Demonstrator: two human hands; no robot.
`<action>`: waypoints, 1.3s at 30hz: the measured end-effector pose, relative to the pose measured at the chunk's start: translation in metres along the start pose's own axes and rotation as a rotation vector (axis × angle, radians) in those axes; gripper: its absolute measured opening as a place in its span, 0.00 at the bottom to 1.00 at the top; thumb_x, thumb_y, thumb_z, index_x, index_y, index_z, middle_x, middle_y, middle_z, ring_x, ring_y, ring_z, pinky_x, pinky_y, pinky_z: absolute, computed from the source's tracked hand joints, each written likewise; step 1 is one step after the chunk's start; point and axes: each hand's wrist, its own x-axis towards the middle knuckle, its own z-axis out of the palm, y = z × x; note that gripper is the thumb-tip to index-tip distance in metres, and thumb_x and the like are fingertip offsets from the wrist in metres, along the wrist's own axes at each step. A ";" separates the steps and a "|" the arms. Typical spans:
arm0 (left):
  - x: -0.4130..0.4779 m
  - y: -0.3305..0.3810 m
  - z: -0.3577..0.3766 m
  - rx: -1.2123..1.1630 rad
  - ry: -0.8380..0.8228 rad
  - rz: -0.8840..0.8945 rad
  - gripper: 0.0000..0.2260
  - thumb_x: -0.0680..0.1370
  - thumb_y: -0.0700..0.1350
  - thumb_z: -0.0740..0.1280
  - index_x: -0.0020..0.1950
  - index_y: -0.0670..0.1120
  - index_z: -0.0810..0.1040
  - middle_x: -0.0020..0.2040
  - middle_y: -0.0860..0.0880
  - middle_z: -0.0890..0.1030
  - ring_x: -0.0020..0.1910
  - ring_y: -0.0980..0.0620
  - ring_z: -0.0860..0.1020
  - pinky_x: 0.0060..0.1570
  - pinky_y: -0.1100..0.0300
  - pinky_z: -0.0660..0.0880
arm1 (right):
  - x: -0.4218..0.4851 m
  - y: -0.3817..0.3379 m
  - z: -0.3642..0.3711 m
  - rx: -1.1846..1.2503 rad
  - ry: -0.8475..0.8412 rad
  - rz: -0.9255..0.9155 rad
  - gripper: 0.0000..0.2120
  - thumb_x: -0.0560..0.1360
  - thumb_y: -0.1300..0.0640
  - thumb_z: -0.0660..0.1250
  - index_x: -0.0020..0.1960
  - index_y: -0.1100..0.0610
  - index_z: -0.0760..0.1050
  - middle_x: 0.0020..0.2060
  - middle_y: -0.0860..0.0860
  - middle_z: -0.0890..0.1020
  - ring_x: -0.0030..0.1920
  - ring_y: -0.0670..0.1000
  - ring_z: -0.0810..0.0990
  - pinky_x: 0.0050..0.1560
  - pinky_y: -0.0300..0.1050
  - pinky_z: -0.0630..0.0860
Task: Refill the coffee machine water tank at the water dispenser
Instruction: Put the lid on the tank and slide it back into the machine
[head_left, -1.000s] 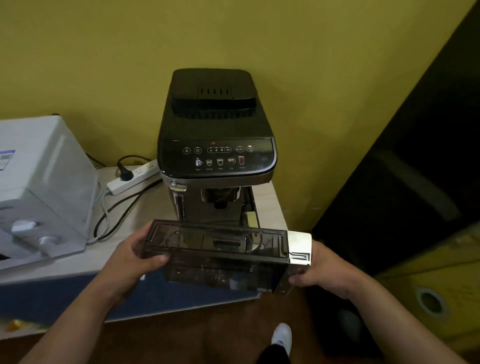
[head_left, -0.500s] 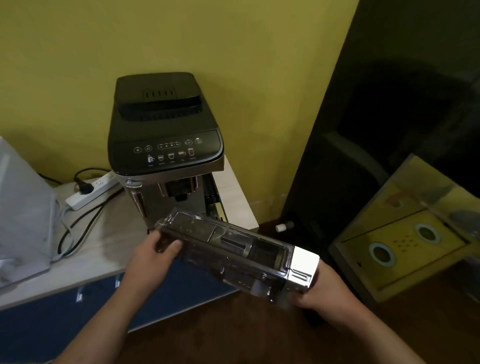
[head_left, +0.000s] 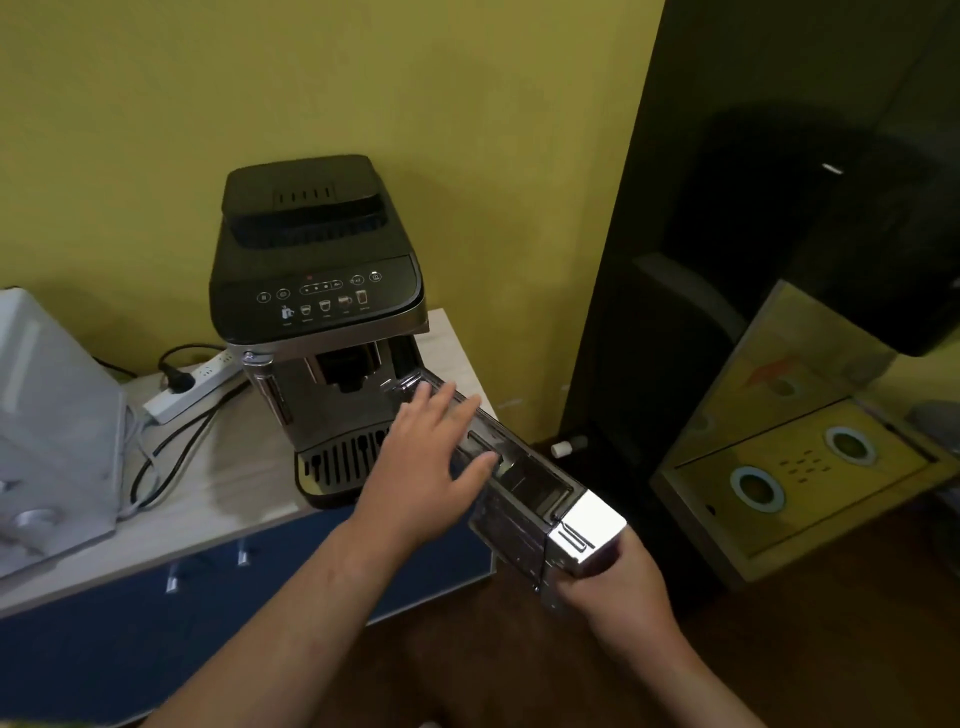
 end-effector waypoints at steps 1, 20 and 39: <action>0.007 0.000 0.001 0.057 -0.059 0.014 0.30 0.80 0.60 0.59 0.81 0.56 0.55 0.82 0.52 0.52 0.81 0.51 0.44 0.79 0.50 0.43 | -0.002 -0.001 0.004 0.014 0.020 0.008 0.29 0.62 0.66 0.79 0.54 0.47 0.70 0.43 0.40 0.76 0.43 0.40 0.74 0.38 0.32 0.71; 0.047 -0.054 0.000 0.158 -0.281 0.151 0.31 0.78 0.64 0.54 0.80 0.56 0.57 0.82 0.48 0.55 0.82 0.48 0.46 0.79 0.49 0.44 | -0.008 -0.020 0.073 0.206 0.167 0.102 0.31 0.62 0.65 0.79 0.58 0.48 0.71 0.48 0.46 0.79 0.52 0.49 0.78 0.40 0.34 0.73; 0.070 -0.076 -0.010 0.019 -0.248 0.132 0.27 0.80 0.54 0.62 0.79 0.53 0.63 0.81 0.47 0.59 0.82 0.48 0.46 0.79 0.49 0.44 | 0.001 -0.040 0.109 0.300 0.196 0.060 0.27 0.63 0.64 0.79 0.53 0.46 0.70 0.45 0.41 0.78 0.42 0.36 0.74 0.30 0.27 0.70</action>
